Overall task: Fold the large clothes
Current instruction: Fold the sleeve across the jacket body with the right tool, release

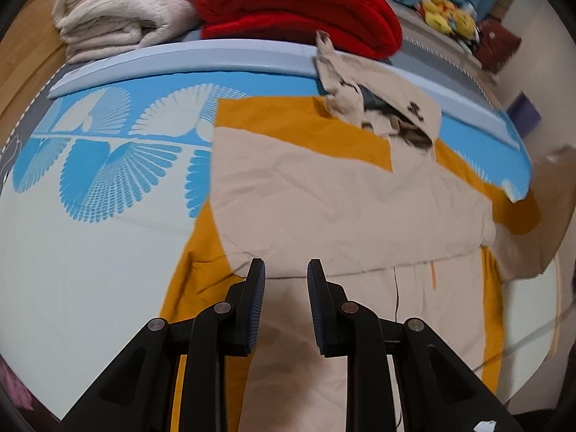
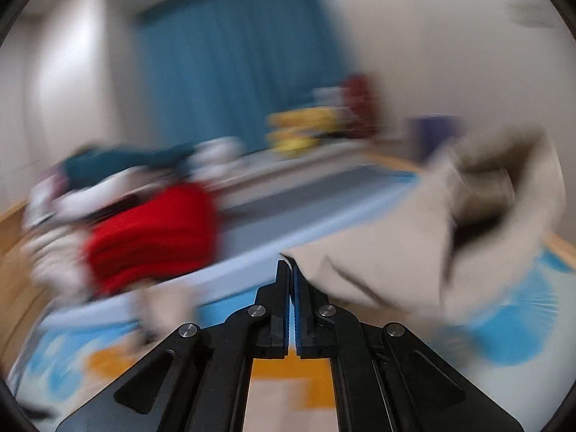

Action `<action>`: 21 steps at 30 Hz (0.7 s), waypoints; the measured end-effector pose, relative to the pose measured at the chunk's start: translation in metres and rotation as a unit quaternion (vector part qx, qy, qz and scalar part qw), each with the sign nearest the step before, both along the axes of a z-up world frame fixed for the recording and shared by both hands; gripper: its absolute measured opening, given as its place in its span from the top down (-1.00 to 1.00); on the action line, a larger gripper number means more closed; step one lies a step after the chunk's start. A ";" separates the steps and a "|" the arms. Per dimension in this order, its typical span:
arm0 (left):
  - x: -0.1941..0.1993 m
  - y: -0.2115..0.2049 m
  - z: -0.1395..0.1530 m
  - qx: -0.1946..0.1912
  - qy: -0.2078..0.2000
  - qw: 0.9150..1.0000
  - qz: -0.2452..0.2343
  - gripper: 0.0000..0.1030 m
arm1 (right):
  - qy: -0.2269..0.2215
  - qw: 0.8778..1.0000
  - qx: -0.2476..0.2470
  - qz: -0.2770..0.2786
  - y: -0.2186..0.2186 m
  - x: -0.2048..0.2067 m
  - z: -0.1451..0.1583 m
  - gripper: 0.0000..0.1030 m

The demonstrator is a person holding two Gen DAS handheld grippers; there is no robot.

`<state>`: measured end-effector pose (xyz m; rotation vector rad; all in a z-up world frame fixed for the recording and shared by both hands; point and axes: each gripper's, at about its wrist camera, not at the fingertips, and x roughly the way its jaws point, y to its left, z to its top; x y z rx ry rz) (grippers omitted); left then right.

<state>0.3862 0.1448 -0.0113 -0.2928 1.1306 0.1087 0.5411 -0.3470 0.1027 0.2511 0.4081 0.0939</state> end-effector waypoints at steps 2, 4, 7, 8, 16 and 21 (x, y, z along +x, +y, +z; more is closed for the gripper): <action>0.000 0.007 0.004 -0.010 -0.002 1.000 0.008 0.59 | 0.004 0.995 0.015 0.103 0.092 -0.014 0.005 0.93; 0.000 0.016 0.006 -0.021 -0.002 1.000 0.015 0.59 | 0.052 0.976 0.039 0.209 0.174 -0.023 -0.006 0.89; 0.000 0.031 0.003 -0.035 0.005 0.999 0.030 0.59 | 0.150 0.942 0.047 0.297 0.245 -0.034 -0.038 0.84; -0.001 0.035 0.001 -0.040 0.007 0.999 0.036 0.59 | 0.177 0.934 0.037 0.309 0.256 -0.040 -0.047 0.84; 0.007 0.062 -0.027 -0.091 0.028 0.993 0.073 0.59 | 0.227 0.961 0.033 0.154 0.175 -0.071 -0.051 0.19; 0.024 0.073 -0.058 -0.164 0.018 0.981 0.101 0.59 | 0.315 0.943 0.099 0.042 0.123 -0.059 -0.114 0.12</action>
